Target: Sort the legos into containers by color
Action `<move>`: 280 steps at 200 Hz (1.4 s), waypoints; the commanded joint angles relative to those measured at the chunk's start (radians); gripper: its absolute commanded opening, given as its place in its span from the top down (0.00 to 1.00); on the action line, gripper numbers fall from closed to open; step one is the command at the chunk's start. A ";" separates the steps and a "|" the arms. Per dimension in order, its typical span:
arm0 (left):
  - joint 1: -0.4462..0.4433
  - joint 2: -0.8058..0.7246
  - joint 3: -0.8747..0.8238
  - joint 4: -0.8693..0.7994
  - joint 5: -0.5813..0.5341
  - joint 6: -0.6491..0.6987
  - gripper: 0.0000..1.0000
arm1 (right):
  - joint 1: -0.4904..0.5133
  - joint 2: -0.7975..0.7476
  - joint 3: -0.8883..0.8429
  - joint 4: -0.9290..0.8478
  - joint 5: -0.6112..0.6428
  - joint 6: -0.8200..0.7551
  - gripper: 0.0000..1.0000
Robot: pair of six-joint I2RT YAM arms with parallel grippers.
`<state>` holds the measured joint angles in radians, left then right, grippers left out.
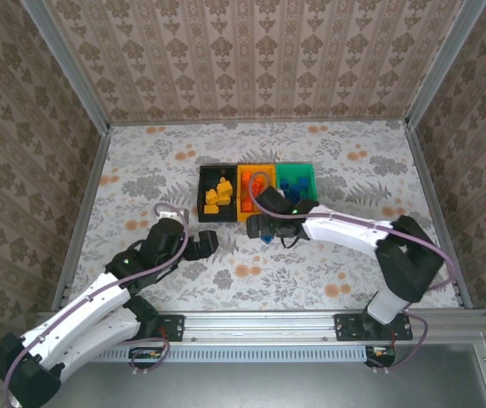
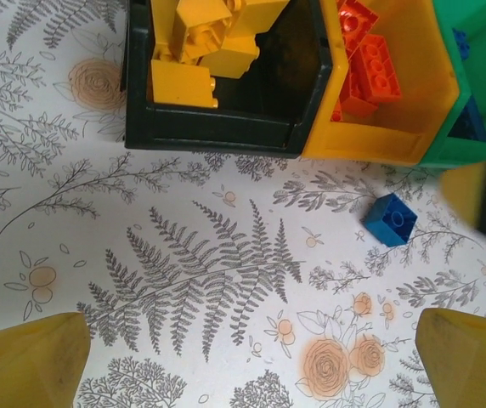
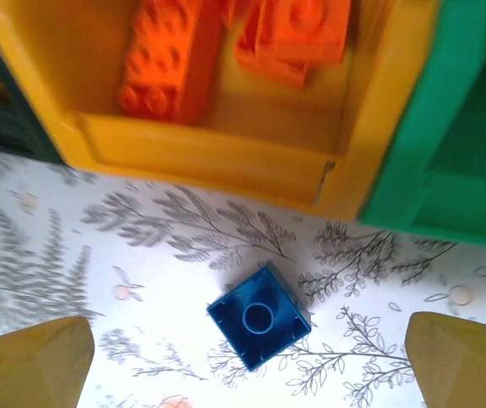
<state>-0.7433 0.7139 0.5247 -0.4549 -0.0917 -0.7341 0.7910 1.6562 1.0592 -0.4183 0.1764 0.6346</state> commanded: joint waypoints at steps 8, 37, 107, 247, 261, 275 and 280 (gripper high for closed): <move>0.011 -0.018 -0.016 -0.039 -0.012 -0.020 0.00 | 0.023 0.075 0.015 -0.004 0.064 0.016 0.08; 0.016 -0.028 -0.028 -0.033 -0.014 -0.025 0.00 | 0.026 0.142 0.029 -0.004 0.087 0.019 0.15; 0.025 -0.027 -0.047 -0.017 -0.007 -0.029 0.00 | 0.039 0.222 0.073 -0.025 0.124 -0.007 0.46; 0.038 -0.027 -0.051 -0.005 0.002 -0.037 0.00 | -0.072 -0.152 0.026 -0.030 0.112 -0.011 0.63; 0.038 -0.027 -0.049 -0.004 0.001 -0.038 0.00 | -0.139 -0.121 0.066 -0.039 0.108 -0.016 0.63; 0.038 -0.027 -0.048 -0.005 0.001 -0.041 0.00 | -0.188 -0.067 0.117 -0.054 0.118 -0.024 0.63; 0.039 -0.028 -0.048 -0.006 0.002 -0.043 0.00 | -0.202 -0.048 0.135 -0.058 0.128 -0.029 0.63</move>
<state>-0.7116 0.6979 0.4835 -0.4686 -0.0925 -0.7528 0.6559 1.5295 1.1187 -0.4217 0.2584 0.6273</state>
